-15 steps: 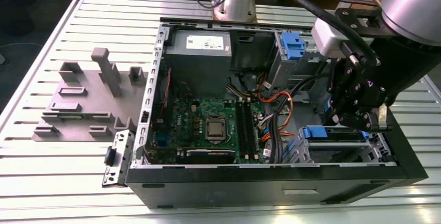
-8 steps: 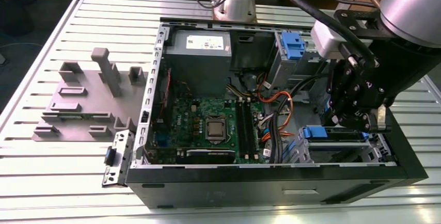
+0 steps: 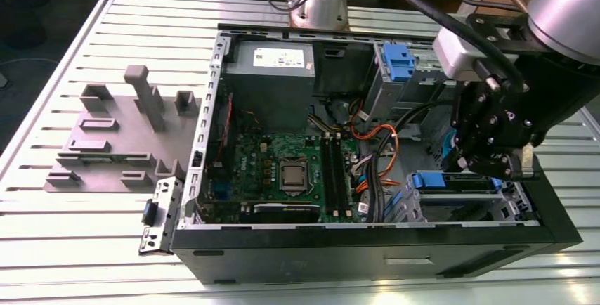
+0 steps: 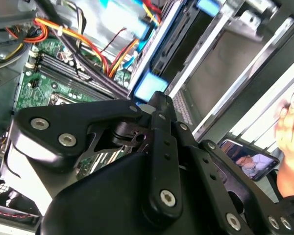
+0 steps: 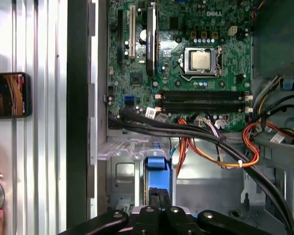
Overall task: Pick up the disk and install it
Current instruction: 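Insert the first disk wire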
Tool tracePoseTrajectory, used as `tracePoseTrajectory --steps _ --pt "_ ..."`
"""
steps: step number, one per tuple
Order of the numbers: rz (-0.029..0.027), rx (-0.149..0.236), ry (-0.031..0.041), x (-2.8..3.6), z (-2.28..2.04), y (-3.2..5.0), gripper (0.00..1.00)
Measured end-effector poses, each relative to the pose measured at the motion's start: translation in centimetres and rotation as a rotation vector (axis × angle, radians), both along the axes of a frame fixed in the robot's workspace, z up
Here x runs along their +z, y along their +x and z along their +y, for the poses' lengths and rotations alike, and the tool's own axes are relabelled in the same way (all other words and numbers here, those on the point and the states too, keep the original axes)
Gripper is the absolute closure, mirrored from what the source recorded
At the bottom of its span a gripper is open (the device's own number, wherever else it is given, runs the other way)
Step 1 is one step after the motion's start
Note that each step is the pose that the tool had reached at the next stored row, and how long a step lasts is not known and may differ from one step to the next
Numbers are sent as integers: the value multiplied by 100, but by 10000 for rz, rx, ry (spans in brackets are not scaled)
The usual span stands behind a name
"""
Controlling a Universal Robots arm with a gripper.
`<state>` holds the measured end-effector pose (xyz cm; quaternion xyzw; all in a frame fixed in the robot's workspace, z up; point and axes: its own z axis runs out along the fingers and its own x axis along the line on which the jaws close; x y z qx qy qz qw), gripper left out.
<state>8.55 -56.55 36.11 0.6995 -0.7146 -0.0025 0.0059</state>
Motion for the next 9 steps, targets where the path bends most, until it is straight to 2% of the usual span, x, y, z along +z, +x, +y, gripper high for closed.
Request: tracePoseTrajectory --steps 5,7,9 --pt "145 0 0 -1 1 193 89" --pt "171 -1 0 -1 0 238 89" --pt "172 -1 0 -1 1 244 89"
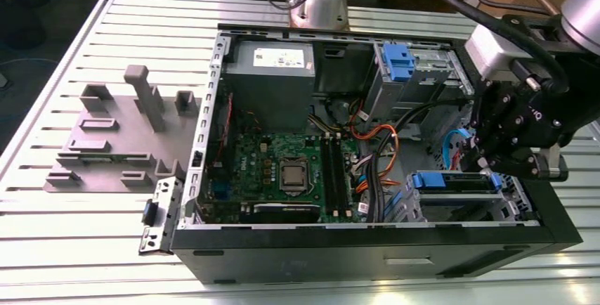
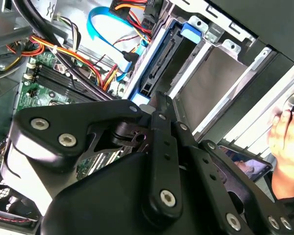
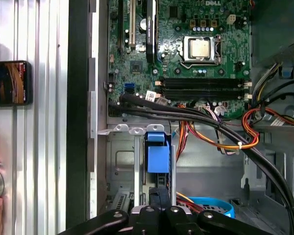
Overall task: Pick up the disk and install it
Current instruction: 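Insert the first disk wire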
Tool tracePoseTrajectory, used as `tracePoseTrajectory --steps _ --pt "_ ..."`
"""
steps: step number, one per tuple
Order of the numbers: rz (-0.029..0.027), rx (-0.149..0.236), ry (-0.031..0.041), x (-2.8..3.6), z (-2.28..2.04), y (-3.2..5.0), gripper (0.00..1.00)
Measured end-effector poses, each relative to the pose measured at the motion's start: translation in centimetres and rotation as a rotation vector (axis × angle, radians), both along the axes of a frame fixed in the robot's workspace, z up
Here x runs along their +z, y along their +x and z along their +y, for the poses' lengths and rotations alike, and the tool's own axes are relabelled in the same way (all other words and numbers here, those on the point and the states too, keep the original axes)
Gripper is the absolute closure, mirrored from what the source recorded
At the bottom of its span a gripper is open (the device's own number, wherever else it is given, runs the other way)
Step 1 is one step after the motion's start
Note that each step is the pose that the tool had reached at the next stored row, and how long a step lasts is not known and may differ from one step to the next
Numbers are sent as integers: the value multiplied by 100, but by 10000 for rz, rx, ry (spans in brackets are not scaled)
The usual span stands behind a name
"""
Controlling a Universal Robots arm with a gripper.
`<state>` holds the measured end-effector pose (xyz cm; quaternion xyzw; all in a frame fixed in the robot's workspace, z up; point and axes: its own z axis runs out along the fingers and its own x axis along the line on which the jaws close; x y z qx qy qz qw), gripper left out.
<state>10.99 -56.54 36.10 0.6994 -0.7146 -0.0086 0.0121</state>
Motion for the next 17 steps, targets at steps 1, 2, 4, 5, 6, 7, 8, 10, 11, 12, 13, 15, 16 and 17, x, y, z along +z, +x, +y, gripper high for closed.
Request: tracePoseTrajectory --steps 1,2,4,5,6,7,8,10,11,12,13,15,16,17 --pt "0 -1 0 0 0 0 89" --pt "0 0 0 0 -1 4 89" --pt "0 0 0 0 -1 8 89" --pt "0 0 0 0 -1 8 89" --pt "0 0 0 0 -1 8 89" --pt "0 0 0 0 -1 8 89" --pt "0 0 0 0 -1 8 89" --pt "0 0 -1 0 -1 9 89" --pt "0 0 0 0 -1 9 89" --pt "0 0 0 0 -1 9 89" --pt "0 0 0 0 -1 9 89" --pt "0 0 0 0 0 83 89" --pt "0 1 0 0 -1 83 89" --pt "0 0 0 0 -1 101 89"
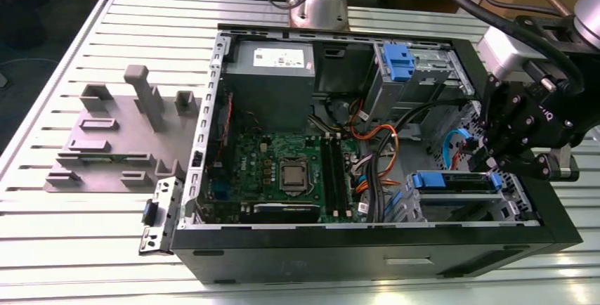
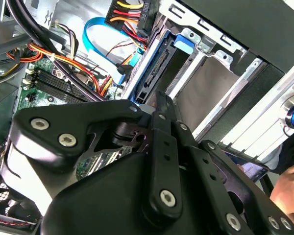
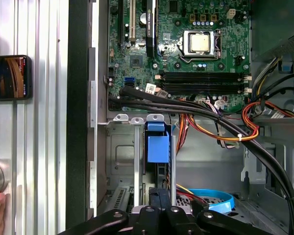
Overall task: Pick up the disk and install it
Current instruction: 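Insert the first disk wire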
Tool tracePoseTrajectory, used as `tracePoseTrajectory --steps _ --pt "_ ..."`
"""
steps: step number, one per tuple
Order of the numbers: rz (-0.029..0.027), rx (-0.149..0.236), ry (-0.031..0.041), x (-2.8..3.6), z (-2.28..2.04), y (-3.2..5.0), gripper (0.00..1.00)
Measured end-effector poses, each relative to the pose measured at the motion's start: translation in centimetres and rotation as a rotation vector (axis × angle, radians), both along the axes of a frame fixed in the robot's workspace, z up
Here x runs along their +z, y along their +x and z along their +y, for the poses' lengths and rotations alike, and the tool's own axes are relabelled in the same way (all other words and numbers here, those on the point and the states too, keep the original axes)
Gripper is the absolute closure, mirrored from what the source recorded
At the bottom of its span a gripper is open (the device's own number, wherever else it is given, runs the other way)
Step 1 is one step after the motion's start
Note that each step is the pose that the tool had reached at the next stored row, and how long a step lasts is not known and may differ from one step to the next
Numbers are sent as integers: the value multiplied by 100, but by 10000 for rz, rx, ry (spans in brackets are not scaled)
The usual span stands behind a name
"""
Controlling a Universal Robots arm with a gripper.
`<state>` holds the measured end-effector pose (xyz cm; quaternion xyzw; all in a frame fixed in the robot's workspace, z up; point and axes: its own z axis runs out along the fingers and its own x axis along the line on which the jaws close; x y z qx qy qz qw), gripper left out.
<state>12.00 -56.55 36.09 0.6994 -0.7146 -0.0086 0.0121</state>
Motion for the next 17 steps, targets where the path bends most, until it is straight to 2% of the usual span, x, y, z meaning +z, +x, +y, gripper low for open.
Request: tracePoseTrajectory --steps 17 --pt "-1 0 0 0 0 29 89"
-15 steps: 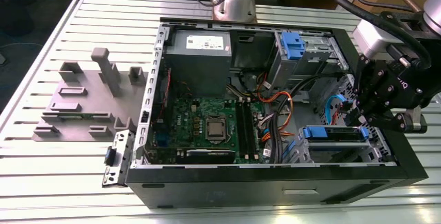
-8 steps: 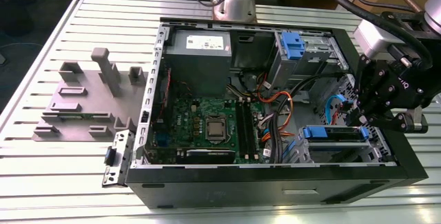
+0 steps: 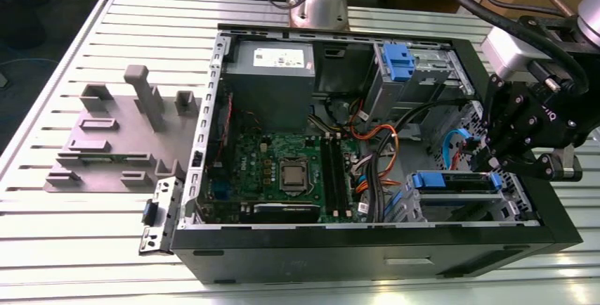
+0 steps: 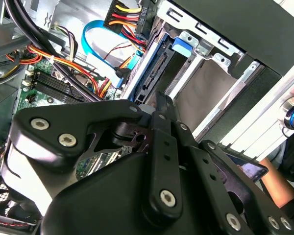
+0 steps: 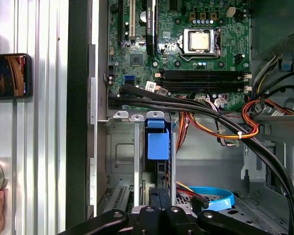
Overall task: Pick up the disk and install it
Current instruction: 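Insert the first disk wire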
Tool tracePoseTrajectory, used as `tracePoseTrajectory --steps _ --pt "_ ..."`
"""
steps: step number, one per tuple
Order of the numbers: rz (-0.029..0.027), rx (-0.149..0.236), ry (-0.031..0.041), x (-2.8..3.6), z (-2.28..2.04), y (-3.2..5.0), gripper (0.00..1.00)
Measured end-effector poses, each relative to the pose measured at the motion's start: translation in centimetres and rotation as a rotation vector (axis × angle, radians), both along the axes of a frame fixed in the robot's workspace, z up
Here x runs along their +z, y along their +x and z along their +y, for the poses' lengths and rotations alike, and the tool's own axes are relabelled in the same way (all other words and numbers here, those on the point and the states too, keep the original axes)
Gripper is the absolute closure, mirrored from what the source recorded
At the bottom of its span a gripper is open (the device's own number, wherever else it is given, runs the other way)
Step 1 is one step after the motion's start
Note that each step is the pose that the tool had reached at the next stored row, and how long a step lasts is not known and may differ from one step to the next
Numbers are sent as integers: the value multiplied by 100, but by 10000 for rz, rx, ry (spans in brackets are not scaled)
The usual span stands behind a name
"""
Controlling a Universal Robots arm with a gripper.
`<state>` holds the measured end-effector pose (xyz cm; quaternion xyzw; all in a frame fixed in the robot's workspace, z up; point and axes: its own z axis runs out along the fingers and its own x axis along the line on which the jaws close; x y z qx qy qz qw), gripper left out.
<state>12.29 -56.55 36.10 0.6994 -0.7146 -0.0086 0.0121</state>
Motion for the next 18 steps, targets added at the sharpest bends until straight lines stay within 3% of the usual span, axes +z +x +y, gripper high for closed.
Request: tracePoseTrajectory --steps 13,16,18 --pt "0 1 1 -1 3 50 89" --pt "1 -1 1 0 22 56 89" --pt "1 0 0 0 57 60 89"
